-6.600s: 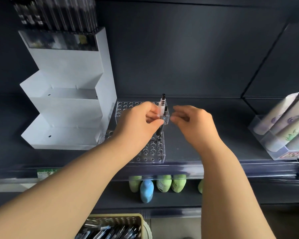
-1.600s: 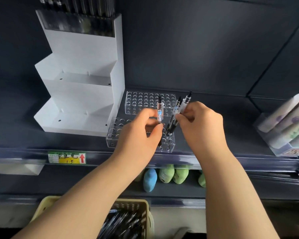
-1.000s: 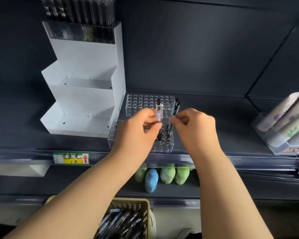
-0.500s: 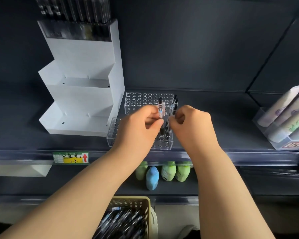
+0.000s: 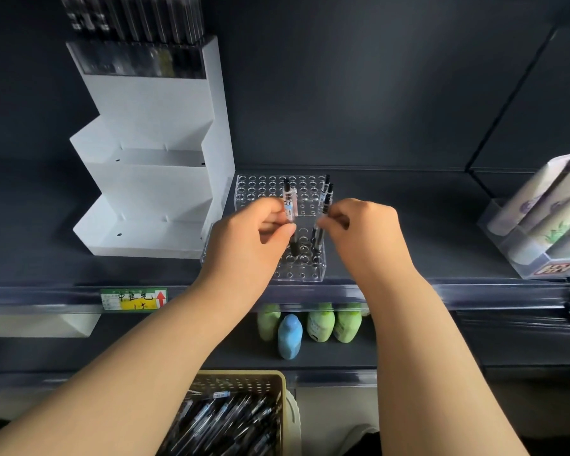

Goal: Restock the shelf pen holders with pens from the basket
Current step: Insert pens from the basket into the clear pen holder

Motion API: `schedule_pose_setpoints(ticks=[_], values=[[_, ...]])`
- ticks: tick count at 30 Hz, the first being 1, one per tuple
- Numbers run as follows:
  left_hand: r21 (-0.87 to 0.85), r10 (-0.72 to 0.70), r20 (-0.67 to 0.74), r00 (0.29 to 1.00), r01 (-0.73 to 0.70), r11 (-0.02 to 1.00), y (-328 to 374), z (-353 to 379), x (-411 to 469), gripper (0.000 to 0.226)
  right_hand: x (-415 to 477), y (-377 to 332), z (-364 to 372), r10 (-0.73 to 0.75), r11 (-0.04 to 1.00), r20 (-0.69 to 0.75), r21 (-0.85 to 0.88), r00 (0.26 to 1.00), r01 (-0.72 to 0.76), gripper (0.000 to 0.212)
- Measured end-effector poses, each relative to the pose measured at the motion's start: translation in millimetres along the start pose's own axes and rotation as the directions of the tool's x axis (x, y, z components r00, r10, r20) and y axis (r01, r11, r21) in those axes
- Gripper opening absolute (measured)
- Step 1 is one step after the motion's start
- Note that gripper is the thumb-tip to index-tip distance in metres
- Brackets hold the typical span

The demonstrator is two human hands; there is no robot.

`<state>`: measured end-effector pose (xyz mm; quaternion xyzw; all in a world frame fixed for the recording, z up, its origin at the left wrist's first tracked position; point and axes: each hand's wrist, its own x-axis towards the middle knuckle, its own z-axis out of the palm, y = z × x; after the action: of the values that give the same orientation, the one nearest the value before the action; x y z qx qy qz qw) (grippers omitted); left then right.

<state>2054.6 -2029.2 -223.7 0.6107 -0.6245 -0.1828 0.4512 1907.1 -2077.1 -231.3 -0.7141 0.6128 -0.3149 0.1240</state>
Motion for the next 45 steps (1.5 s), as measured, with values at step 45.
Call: schedule_pose_setpoints(ticks=[45], values=[[0.371, -0.049, 0.226, 0.973, -0.039, 0.928, -21.1, 2.4, -16.9, 0.032, -22.8, 4.0, -15.5, 0.148, 0.975, 0.260, -0.198, 0.954, -0.097, 0.018]])
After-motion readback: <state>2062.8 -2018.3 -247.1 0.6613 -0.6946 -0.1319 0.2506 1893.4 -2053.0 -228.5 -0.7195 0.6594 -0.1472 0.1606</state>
